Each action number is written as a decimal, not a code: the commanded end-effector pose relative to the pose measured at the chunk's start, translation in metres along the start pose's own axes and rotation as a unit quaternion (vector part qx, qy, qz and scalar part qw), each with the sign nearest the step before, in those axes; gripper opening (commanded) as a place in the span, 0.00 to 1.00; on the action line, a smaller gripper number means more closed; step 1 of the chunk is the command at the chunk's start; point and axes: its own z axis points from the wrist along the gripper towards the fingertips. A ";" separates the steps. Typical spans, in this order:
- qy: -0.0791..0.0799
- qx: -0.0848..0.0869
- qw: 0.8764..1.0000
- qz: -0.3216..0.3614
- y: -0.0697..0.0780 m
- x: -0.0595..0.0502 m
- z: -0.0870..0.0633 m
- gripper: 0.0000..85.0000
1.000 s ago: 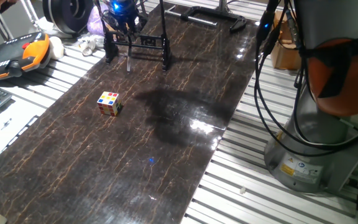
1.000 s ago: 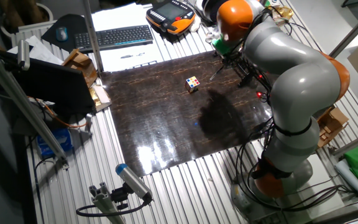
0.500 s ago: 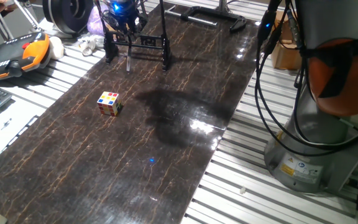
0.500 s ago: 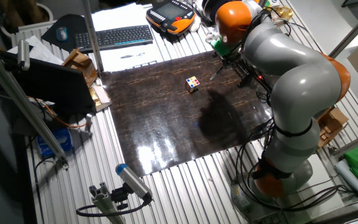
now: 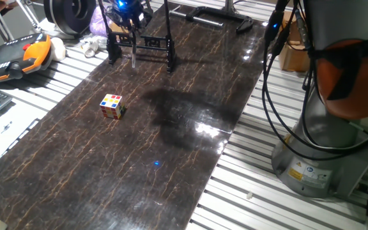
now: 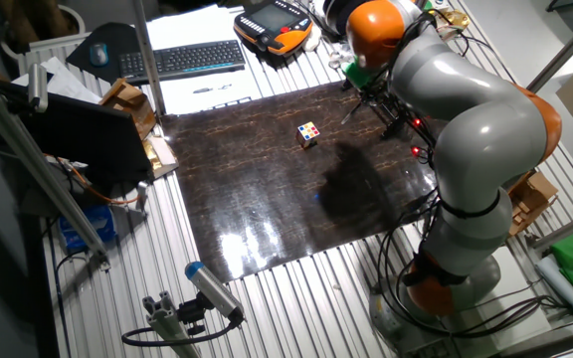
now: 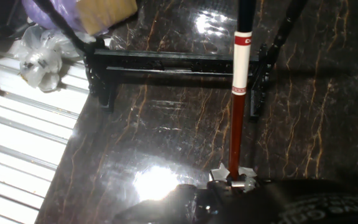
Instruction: Place the brush on the pen rack
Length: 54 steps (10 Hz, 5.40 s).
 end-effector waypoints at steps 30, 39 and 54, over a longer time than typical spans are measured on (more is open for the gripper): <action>0.020 0.000 1.000 -0.019 0.001 -0.016 0.016 0.01; 0.029 0.003 0.999 -0.029 0.001 -0.027 0.020 0.01; 0.032 -0.029 0.998 -0.038 -0.012 -0.040 0.036 0.14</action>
